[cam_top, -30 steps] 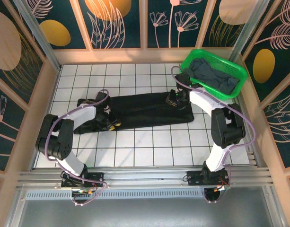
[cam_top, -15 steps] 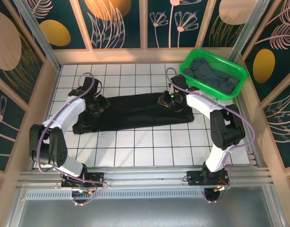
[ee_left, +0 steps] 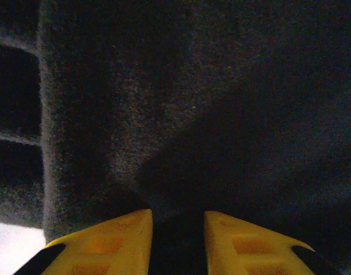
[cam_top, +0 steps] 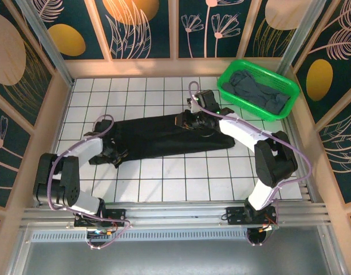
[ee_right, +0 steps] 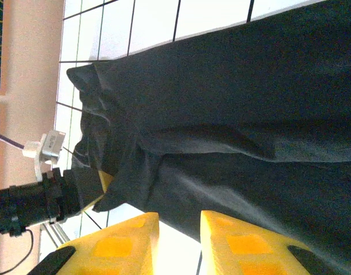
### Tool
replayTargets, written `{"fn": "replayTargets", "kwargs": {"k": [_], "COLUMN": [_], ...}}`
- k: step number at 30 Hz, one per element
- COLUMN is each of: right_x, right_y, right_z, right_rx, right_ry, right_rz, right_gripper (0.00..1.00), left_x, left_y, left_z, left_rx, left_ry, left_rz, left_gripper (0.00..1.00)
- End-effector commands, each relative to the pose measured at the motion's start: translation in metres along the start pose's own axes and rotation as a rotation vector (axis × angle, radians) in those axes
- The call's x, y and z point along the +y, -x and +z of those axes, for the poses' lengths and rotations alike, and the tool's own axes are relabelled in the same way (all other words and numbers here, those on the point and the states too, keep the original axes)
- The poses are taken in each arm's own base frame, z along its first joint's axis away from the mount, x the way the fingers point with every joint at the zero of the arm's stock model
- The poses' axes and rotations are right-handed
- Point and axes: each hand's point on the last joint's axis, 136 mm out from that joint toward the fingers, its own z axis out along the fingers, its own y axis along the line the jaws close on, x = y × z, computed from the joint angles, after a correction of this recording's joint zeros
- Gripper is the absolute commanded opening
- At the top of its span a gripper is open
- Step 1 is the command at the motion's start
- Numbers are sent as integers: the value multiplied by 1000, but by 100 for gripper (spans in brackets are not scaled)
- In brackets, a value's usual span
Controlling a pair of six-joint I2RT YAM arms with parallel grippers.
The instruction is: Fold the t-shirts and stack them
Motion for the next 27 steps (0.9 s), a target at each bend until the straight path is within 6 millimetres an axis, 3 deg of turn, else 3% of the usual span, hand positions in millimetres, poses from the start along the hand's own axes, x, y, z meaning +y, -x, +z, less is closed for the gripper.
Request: {"fn": "replayTargets", "kwargs": {"k": [1, 4, 7, 11, 13, 17, 27], "right_x": [4, 3, 3, 2, 3, 16, 17], "right_y": [4, 3, 2, -1, -4, -12, -15], "right_z": [-2, 1, 2, 2, 1, 3, -2], "right_rx": [-10, -4, 0, 6, 9, 29, 29], "right_ry": [10, 8, 5, 9, 21, 69, 64], "right_rz": [-7, -3, -3, -3, -7, -28, -29], "right_gripper": [26, 26, 26, 26, 26, 28, 29], "left_x": [15, 7, -5, -18, -11, -1, 11], "left_y": [-16, -9, 8, 44, 57, 75, 85], "left_z": [6, 2, -16, -62, -71, -57, -22], "left_rx": [41, 11, -71, -272, -312, -275, -242], "left_ry": [29, 0, -24, -15, 70, 169, 198], "left_rz": [-8, 5, 39, 113, 163, 207, 231], "left_gripper": [30, 31, 35, 54, 62, 58, 50]}}
